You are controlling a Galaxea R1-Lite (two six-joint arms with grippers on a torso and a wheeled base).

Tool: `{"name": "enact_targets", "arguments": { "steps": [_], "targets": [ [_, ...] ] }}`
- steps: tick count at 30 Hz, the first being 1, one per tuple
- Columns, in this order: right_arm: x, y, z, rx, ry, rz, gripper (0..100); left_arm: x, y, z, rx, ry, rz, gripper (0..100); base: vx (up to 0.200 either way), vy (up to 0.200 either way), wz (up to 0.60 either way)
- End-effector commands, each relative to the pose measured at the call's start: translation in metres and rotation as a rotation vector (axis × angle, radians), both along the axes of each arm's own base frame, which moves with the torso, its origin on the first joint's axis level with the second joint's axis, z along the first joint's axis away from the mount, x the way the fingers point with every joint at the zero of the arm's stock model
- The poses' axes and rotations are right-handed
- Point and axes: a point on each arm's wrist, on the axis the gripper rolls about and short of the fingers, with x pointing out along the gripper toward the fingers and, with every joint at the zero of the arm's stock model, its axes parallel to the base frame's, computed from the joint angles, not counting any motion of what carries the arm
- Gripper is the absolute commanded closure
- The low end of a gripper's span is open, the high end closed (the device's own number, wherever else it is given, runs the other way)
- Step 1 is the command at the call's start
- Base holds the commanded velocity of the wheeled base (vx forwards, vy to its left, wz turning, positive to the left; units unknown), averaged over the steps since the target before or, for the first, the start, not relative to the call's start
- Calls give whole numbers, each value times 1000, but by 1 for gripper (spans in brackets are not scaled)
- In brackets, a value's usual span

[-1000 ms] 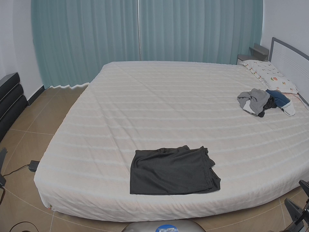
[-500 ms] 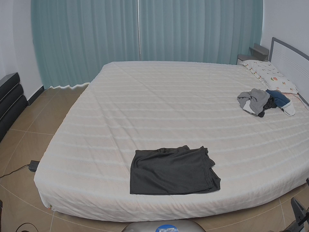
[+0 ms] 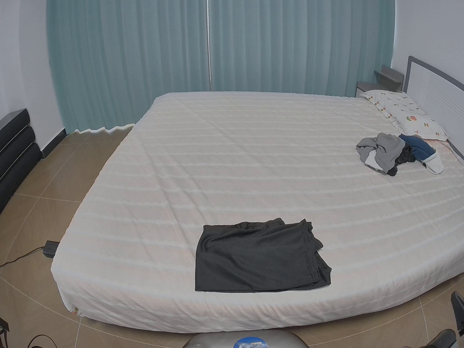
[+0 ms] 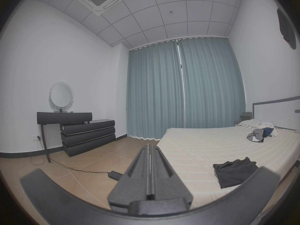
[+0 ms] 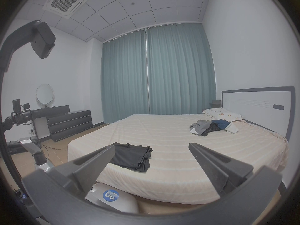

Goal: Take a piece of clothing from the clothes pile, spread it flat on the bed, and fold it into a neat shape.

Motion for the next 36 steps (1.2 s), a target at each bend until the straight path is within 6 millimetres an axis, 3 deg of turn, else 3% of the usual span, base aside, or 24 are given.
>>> {"name": "enact_targets", "arguments": {
  "steps": [1,7,11,15,19,27,36],
  "targets": [
    [7,-1,-19,-25,86,-57,0,4,0,-14,2,53,9,100,0,0,0],
    [16,-3,-28,-34,53,-178,0,9,1,-25,-7,75,42,100,0,0,0],
    [34,-3,-57,-33,-29,-300,0,21,1,-36,-5,7,51,100,0,0,0],
    [34,-3,-57,-40,-66,-304,0,30,0,-49,21,-50,15,100,0,0,0],
    [35,-3,-63,-56,-4,-292,0,30,-2,-48,25,-62,-85,100,0,0,0],
    [35,-2,-64,-64,8,-259,0,32,-4,-61,-9,56,-196,100,0,0,0],
    [35,-2,-65,-39,14,-258,0,33,-7,-62,-26,63,-304,100,0,0,0]
  ]
}}
